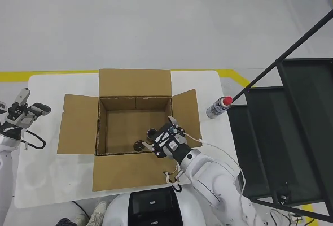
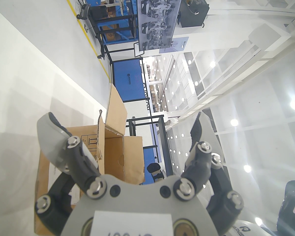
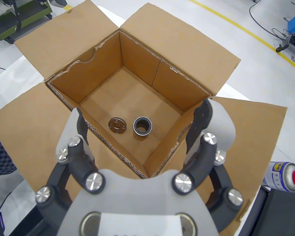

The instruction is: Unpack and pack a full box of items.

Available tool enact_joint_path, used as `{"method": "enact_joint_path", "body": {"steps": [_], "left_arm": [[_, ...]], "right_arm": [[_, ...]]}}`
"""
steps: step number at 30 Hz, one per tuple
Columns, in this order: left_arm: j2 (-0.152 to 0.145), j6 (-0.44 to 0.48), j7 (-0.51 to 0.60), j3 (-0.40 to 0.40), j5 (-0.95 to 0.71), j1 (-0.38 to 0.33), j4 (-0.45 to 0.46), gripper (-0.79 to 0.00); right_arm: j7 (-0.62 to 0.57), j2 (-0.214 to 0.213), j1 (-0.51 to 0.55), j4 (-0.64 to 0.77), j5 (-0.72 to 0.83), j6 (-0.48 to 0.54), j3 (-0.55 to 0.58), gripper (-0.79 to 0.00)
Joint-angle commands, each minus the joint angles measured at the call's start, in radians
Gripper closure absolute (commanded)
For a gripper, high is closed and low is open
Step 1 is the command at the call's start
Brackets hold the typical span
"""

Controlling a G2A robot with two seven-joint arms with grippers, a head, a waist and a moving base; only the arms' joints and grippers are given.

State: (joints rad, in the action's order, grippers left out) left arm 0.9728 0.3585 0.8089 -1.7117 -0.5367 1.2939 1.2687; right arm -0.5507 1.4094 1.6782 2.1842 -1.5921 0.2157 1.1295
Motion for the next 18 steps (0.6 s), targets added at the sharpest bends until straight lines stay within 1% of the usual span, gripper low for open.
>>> {"method": "enact_joint_path", "body": {"steps": [1,5,8,10,12,14,18], "left_arm": [[0.0,0.0,0.0,0.0,0.0,0.0,0.0,-0.785],[0.0,0.0,0.0,0.0,0.0,0.0,0.0,-0.785],[0.0,0.0,0.0,0.0,0.0,0.0,0.0,-0.785],[0.0,0.0,0.0,0.0,0.0,0.0,0.0,-0.785],[0.0,0.0,0.0,0.0,0.0,0.0,0.0,-0.785],[0.0,0.0,0.0,0.0,0.0,0.0,0.0,-0.785],[0.0,0.0,0.0,0.0,0.0,0.0,0.0,-0.785]], "right_arm": [[0.0,0.0,-0.018,-0.01,0.01,0.023,-0.01,-0.785],[-0.083,0.006,-0.14,-0.069,0.021,0.072,-0.054,-0.785],[-0.166,0.016,-0.229,-0.135,0.069,0.084,-0.088,-0.785],[-0.232,0.024,-0.288,-0.179,0.088,0.075,-0.122,-0.785],[-0.325,0.034,-0.346,-0.237,0.117,0.051,-0.151,-0.785],[-0.378,0.045,-0.397,-0.293,0.154,0.017,-0.18,-0.785],[-0.496,0.061,-0.484,-0.401,0.157,-0.044,-0.215,-0.785]]}}
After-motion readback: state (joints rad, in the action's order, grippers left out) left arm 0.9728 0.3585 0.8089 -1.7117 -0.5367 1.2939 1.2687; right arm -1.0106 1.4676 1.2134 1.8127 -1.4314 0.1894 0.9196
